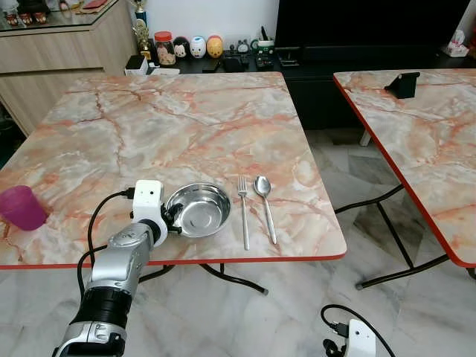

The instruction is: Setting the table

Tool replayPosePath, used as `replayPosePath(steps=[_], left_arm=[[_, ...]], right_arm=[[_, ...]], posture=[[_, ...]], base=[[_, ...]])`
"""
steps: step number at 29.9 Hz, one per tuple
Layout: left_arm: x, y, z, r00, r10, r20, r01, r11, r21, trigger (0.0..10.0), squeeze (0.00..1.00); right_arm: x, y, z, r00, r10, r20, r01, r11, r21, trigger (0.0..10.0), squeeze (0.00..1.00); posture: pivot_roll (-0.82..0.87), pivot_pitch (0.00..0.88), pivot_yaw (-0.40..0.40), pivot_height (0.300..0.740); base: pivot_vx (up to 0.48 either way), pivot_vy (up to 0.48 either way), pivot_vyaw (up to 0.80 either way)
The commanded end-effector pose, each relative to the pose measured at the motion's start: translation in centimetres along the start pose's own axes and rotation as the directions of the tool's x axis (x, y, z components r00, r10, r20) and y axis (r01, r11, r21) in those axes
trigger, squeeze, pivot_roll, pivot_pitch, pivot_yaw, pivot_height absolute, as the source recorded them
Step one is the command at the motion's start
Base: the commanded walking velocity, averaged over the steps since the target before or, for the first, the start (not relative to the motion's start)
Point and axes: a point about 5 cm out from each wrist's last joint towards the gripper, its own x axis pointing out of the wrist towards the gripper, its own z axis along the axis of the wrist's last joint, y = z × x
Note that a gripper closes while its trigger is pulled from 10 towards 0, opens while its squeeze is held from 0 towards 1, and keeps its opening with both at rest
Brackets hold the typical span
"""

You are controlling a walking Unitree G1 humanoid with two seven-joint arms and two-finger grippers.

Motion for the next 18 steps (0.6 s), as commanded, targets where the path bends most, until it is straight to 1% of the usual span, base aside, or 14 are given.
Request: replayPosePath(steps=[1,14,15,18], left_arm=[[-0.05,-0.08,0.24,1.000,0.004,0.015,-0.004,1.000,0.010,0.0,0.00],[-0.17,-0.01,0.42,0.998,0.032,0.049,-0.032,0.999,-0.011,0.0,0.00],[-0.23,0.05,0.54,0.997,0.045,0.071,-0.043,0.999,-0.029,0.0,0.00],[-0.51,0.24,1.18,0.982,0.080,0.170,-0.060,0.991,-0.118,0.0,0.00]], right_arm=[[-0.02,0.04,-0.17,1.000,0.004,-0.008,-0.004,1.000,0.004,10.0,0.00],[-0.04,-0.01,-0.20,1.000,0.003,-0.009,-0.003,1.000,0.003,10.0,0.00],[-0.04,-0.01,-0.21,1.000,0.003,-0.009,-0.003,1.000,0.003,10.0,0.00],[-0.05,-0.04,-0.24,1.000,0.003,-0.009,-0.003,1.000,0.003,10.0,0.00]], posture=[[0.05,0.000,0.016,0.740],[0.05,0.000,0.013,0.740],[0.05,0.000,0.012,0.740],[0.04,0.000,0.010,0.740]], base=[[0.000,0.000,0.00],[0.000,0.000,0.00],[0.000,0.000,0.00],[0.000,0.000,0.00]])
